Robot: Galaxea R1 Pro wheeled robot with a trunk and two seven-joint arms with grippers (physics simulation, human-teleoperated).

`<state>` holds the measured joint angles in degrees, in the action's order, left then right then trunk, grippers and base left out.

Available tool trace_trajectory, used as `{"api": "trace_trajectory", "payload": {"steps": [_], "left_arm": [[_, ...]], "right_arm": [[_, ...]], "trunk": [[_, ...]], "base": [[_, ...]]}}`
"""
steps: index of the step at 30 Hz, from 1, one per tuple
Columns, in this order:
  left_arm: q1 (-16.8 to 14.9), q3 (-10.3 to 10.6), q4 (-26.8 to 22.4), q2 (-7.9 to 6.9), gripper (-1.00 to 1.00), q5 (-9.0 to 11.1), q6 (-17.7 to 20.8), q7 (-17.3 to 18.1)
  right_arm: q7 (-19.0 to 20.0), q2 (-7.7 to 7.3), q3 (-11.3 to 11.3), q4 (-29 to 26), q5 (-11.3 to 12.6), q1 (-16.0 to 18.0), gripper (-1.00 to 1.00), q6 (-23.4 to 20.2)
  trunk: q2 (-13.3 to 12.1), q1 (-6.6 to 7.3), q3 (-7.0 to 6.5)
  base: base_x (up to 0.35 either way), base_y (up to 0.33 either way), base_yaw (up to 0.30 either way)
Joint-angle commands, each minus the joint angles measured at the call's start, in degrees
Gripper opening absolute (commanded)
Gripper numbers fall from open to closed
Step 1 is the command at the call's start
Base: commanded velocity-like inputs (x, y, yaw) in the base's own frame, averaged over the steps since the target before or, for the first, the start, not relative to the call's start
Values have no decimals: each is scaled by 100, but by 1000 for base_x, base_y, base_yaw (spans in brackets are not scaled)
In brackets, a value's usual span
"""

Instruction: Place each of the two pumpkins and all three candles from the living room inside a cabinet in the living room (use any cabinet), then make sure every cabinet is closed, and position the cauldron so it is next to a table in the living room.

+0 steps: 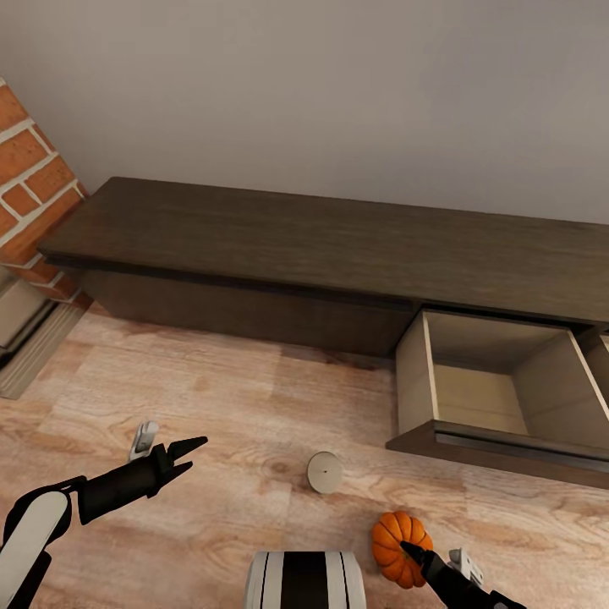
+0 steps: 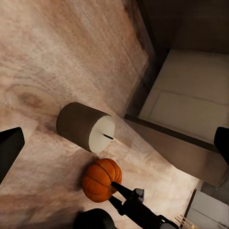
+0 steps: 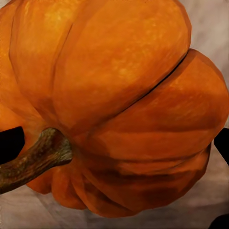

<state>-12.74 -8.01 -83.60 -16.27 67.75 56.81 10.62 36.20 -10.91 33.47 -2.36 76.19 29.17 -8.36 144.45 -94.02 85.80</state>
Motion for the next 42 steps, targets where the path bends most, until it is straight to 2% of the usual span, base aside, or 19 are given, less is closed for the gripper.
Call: {"api": "trace_trajectory", "payload": {"steps": [1, 17, 18, 42], "left_arm": [[-5, -7, 1, 1, 100, -51, 23, 55], [-3, -2, 1, 1, 100, 9, 23, 55], [-2, 0, 1, 1, 100, 10, 23, 55], [-3, 0, 1, 1, 100, 10, 23, 55]], "right_arm": [[-82, -4, 80, 16, 36, 0, 100, -25], [-82, 1, 80, 15, 36, 0, 100, -32], [-88, 1, 81, 15, 36, 0, -100, -37], [-95, 1, 82, 16, 36, 0, -100, -25]], "trunk": [[1, 0, 4], [1, 0, 4], [1, 0, 4], [1, 0, 4]], "base": [[0, 0, 0], [0, 0, 0], [0, 0, 0], [0, 0, 0]]}}
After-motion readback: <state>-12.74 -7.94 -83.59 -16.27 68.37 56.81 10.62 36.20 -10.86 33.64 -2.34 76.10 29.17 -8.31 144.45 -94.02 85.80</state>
